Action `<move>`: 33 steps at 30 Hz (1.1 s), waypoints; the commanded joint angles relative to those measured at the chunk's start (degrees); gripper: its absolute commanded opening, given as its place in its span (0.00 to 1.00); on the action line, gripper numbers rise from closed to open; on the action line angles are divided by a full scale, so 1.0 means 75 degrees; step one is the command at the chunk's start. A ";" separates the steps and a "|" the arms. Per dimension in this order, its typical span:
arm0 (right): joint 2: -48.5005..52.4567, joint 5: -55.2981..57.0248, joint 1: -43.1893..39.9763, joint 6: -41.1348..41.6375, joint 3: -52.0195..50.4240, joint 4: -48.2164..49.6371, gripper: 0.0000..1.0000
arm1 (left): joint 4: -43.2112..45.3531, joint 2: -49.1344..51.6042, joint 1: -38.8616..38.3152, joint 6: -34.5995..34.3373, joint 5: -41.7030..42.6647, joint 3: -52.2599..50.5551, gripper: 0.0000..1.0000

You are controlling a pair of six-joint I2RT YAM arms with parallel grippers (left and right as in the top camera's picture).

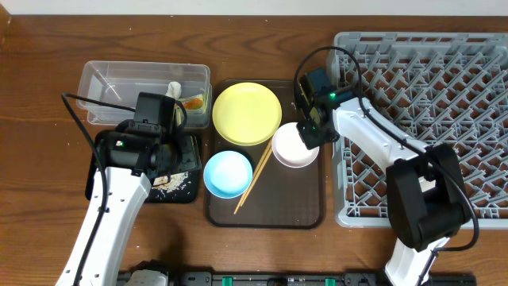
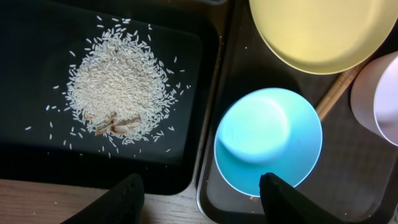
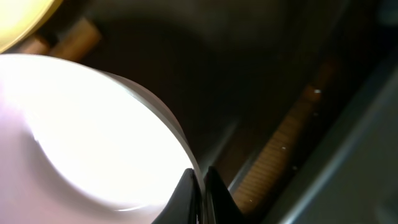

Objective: Sort waste into correct bins and load items into the dishwasher rack
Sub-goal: 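Carry the pink bowl into the dish rack's back row and release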

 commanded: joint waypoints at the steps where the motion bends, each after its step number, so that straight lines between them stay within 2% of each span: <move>1: -0.0554 0.0580 0.0035 0.0055 0.0207 0.0006 0.01 | -0.0047 0.0052 0.0032 0.0096 -0.0087 -0.0061 0.63; 6: -0.1472 0.1035 -0.0108 0.0117 0.0236 0.0035 0.01 | -0.0047 0.0052 0.0032 0.0096 -0.0087 -0.0061 0.63; 14: -0.3127 0.2769 -0.0548 0.0224 0.0236 0.0431 0.02 | -0.0041 0.0055 0.0032 0.0096 -0.0087 -0.0058 0.63; 18: -0.3518 0.3687 -0.0717 0.0224 0.0236 0.0985 0.01 | -0.0041 0.0052 0.0035 0.0096 -0.0087 -0.0058 0.63; 24: -0.3296 0.5625 -0.1055 0.0143 0.0236 0.2130 0.01 | -0.0041 0.0052 0.0035 0.0096 -0.0087 -0.0058 0.63; 33: -0.2043 0.6997 -0.1472 -0.1518 0.0236 0.4529 0.01 | -0.0035 0.0052 0.0035 0.0096 -0.0087 -0.0058 0.63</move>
